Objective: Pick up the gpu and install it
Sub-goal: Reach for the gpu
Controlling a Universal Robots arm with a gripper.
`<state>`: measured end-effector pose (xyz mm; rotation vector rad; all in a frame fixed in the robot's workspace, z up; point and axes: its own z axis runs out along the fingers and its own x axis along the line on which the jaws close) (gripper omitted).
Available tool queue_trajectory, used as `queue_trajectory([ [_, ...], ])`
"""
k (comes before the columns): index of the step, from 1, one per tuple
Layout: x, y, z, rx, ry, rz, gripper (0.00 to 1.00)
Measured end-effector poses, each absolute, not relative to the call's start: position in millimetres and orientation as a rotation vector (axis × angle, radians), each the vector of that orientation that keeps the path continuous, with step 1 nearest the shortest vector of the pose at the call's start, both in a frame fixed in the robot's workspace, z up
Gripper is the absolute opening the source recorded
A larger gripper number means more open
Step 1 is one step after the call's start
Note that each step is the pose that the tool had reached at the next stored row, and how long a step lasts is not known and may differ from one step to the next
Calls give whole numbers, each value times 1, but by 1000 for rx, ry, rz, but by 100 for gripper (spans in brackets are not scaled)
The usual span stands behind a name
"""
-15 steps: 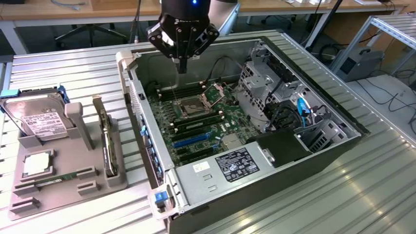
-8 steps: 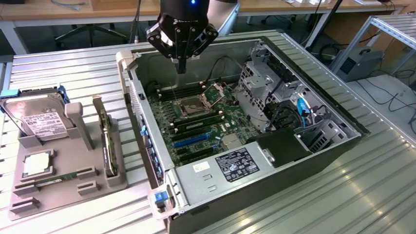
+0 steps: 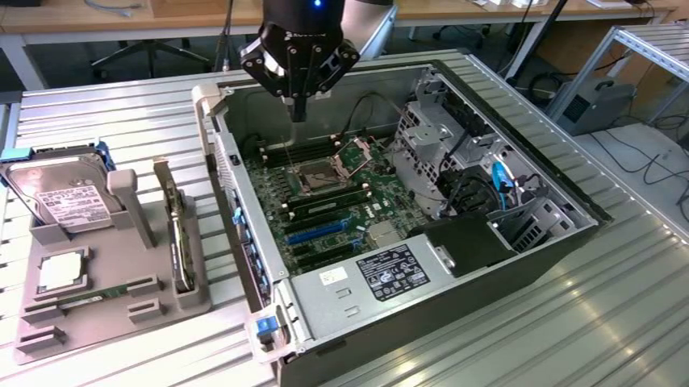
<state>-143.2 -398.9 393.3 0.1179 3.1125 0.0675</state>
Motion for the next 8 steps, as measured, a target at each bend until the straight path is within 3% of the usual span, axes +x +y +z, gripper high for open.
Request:
queue_trajectory([
  [8,-145,-399,393,118,3112,68,11],
])
